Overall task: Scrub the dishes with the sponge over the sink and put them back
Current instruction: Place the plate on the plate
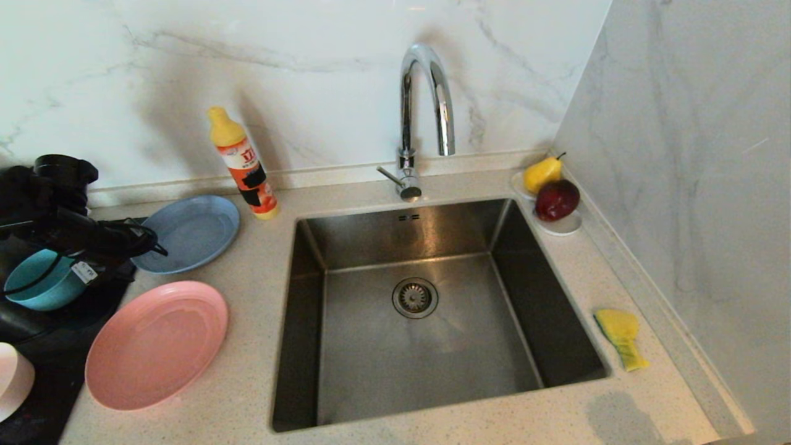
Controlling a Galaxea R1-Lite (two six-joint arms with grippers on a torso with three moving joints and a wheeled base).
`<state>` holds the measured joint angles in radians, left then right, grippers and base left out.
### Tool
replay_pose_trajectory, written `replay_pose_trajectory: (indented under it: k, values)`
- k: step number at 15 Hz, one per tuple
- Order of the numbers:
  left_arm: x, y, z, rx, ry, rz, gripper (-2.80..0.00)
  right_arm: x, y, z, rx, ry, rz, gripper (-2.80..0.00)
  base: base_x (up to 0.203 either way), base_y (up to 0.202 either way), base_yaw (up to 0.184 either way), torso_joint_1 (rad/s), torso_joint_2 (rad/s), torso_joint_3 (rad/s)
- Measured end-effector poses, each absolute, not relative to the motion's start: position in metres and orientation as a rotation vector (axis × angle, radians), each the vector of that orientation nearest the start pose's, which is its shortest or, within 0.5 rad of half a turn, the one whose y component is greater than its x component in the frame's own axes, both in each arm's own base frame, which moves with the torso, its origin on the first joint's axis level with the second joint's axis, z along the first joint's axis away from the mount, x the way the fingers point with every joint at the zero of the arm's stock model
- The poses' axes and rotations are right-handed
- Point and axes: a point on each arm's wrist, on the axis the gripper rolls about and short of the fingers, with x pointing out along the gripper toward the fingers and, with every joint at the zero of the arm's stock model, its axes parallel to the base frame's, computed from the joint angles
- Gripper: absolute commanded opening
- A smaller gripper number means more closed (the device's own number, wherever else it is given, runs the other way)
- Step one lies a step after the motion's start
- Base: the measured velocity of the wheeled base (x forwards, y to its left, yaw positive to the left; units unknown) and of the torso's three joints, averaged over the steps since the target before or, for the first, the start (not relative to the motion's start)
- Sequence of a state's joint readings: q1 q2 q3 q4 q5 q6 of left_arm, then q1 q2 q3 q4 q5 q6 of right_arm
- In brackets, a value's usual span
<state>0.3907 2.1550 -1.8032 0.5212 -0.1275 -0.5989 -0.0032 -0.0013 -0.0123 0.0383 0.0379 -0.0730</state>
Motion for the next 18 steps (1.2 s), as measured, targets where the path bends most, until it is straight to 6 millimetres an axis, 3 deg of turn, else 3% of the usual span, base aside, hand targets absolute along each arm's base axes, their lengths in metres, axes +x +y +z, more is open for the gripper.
replay_pose_trajectory:
  k: [8, 13, 18]
  values:
    - [0.391, 0.168, 0.181, -0.763, 0.759, 0.555, -2.8, -0.024, 0.001, 0.075, -0.072, 0.023, 0.036, -2.8, 0.0, 0.0, 0.0, 0.0, 0.0, 0.0]
    - [0.385, 0.179, 0.196, -0.752, 0.735, 0.568, -2.8, -0.024, 0.001, 0.075, -0.072, 0.023, 0.036, -2.8, 0.0, 0.0, 0.0, 0.0, 0.0, 0.0]
    - [0.375, 0.175, 0.216, -0.747, 0.696, 0.56, -2.8, -0.024, 0.001, 0.075, -0.072, 0.023, 0.036, -2.8, 0.0, 0.0, 0.0, 0.0, 0.0, 0.0]
